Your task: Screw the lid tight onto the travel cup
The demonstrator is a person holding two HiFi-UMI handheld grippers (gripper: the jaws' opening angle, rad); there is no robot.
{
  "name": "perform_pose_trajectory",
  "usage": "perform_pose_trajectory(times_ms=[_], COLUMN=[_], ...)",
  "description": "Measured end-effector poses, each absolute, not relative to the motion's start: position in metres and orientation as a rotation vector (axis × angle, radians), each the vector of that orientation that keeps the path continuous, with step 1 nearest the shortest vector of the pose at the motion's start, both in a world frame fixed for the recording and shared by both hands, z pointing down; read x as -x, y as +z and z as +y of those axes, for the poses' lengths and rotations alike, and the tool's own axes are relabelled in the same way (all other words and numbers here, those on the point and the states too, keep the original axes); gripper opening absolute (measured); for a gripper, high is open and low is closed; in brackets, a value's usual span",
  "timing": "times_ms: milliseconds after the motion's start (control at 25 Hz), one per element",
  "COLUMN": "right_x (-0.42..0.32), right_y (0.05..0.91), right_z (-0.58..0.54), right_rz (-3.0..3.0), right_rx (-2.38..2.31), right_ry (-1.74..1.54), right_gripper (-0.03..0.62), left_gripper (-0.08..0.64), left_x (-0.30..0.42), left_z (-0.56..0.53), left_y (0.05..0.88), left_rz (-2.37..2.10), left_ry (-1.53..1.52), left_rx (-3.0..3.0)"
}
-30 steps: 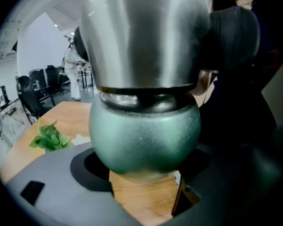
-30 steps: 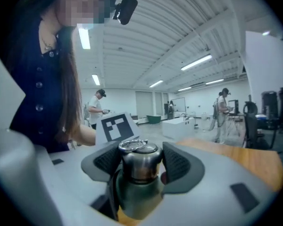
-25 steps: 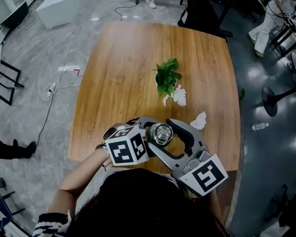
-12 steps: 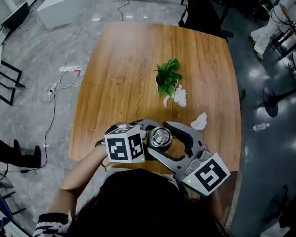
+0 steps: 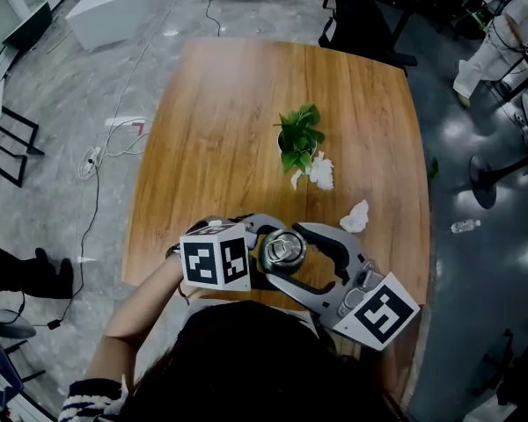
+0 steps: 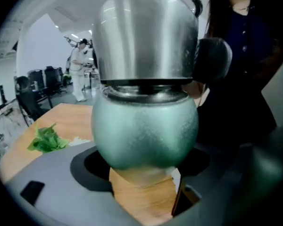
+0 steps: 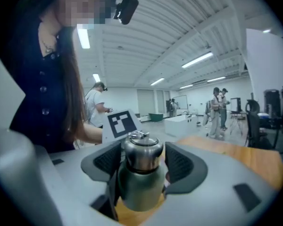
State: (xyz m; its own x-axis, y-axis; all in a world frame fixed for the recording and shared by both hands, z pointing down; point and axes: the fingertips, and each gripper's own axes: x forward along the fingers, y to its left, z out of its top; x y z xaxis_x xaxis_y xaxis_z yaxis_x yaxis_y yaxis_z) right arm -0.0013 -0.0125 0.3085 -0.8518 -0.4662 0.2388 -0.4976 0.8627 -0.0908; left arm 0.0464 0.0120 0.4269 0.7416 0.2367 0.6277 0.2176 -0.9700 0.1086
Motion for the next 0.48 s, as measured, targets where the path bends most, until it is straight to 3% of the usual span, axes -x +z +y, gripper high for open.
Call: perform_pose_trajectory(times_ms=[120,480], right_x=[0.004,-0.008], right_y=[0.31,0.313], right_z=[-0.014,-0.039], right_rz=[-2.825,-2.743], right_rx=[-0.725,-1.122], right_ry=[0.141,0.145], right_gripper=[0.277,0.275], left_gripper=[0.388,0.388], left_x=[-0.049,-0.052], left_z=[0.018,-0.021], left_y=[0.426,0.431], left_rz=[0.444,-0.011], left_ry=[1.053,1.078], left_rx=[-2.905,-2.9])
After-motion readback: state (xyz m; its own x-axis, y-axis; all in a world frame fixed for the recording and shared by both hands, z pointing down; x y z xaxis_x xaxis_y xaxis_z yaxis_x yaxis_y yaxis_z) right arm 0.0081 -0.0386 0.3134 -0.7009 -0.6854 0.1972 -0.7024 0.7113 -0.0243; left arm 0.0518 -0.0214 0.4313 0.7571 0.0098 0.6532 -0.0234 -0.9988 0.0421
